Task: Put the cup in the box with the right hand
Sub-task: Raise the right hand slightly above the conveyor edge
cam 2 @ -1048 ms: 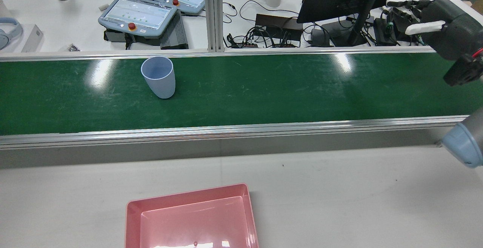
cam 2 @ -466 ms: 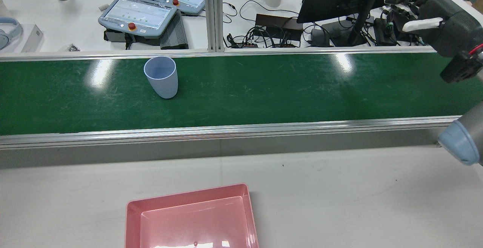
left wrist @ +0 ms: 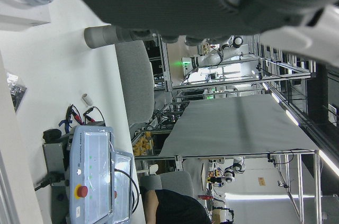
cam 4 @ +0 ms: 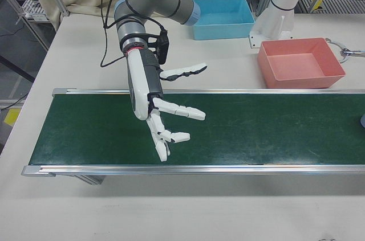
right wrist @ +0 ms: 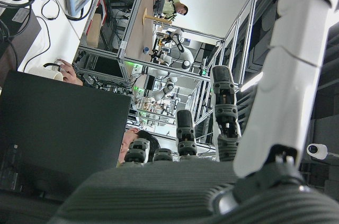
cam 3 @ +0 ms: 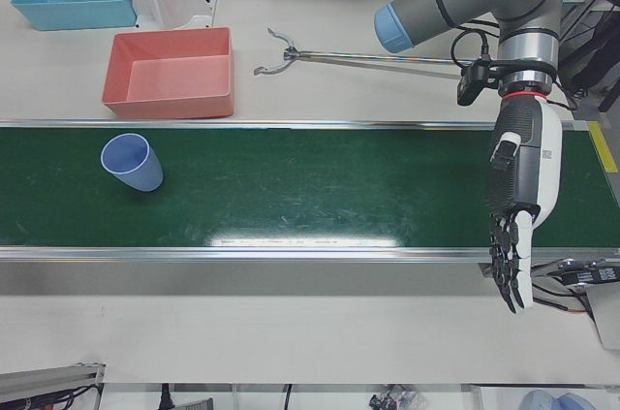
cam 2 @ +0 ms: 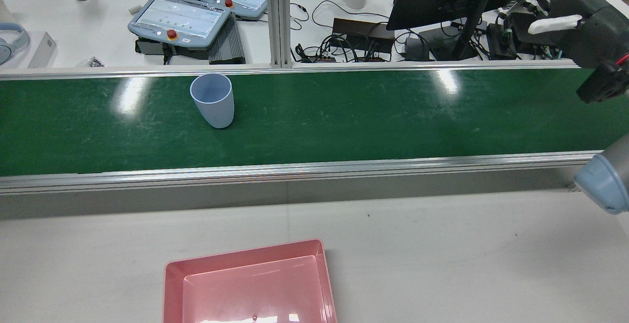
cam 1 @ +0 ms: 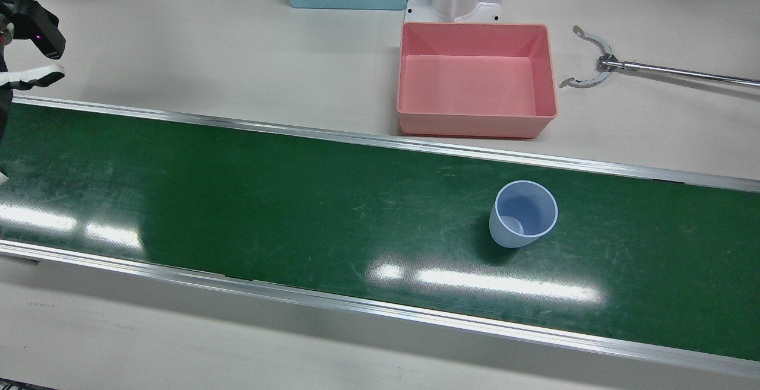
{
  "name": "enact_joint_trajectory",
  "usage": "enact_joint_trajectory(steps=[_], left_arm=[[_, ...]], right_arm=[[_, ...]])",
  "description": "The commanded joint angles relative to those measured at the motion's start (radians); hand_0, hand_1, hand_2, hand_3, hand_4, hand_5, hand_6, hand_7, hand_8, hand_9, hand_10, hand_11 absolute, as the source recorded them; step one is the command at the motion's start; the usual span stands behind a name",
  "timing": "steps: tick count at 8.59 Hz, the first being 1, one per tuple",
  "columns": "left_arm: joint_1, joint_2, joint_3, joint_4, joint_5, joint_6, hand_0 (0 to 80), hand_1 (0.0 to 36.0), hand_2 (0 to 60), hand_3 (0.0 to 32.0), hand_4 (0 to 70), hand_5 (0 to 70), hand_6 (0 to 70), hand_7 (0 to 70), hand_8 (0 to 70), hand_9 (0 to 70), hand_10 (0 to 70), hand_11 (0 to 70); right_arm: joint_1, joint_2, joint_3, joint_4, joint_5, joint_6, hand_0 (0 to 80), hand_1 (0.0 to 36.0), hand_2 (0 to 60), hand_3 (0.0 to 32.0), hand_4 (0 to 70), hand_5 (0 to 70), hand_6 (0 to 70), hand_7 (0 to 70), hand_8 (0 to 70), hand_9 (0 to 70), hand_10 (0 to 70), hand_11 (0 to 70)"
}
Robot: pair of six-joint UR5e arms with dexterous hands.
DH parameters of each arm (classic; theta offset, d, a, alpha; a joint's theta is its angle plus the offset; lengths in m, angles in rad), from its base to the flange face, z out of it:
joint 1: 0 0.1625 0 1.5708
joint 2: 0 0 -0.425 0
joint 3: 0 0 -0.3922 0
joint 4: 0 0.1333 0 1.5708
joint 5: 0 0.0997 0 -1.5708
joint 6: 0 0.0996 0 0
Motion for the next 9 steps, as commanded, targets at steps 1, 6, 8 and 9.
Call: enact_joint_trajectory(steps=[1, 6, 8, 9], left_arm=[[0.001, 0.0, 0.0, 0.0, 0.0, 0.0, 0.0, 0.0, 0.0, 0.0, 0.0, 0.0, 0.0, 0.0, 0.0, 0.0, 0.0, 0.0], [-0.001, 0.002, 0.0, 0.0, 0.0, 0.0, 0.0, 0.0, 0.0, 0.0, 0.0, 0.0, 0.0, 0.0, 0.0, 0.0, 0.0, 0.0], [0.001, 0.0, 0.0, 0.001, 0.0, 0.0, 0.0, 0.0, 0.0, 0.0, 0.0, 0.0, 0.0, 0.0, 0.0, 0.0, 0.0, 0.0], [-0.001, 0.0, 0.0, 0.001, 0.0, 0.0, 0.0, 0.0, 0.0, 0.0, 0.0, 0.0, 0.0, 0.0, 0.0, 0.0, 0.0, 0.0]], right_arm=[[-0.03, 0.0, 0.007, 0.01, 0.013, -0.001, 56.0, 12.2, 0.0, 0.0, 28.4, 5.3, 6.4, 26.0, 0.2, 3.8, 5.2, 9.3], [-0.065, -0.004, -0.012, 0.012, 0.014, -0.005, 55.0, 12.1, 0.0, 0.0, 28.5, 5.2, 5.7, 22.4, 0.1, 3.0, 5.3, 9.4], [-0.087, -0.001, -0.015, 0.012, 0.016, -0.008, 55.3, 12.3, 0.0, 0.0, 29.8, 5.2, 6.3, 25.7, 0.2, 4.2, 5.5, 9.8], [-0.085, -0.001, -0.016, 0.01, 0.016, -0.007, 55.3, 12.4, 0.0, 0.0, 29.3, 5.2, 6.1, 23.8, 0.2, 4.3, 4.8, 8.7]])
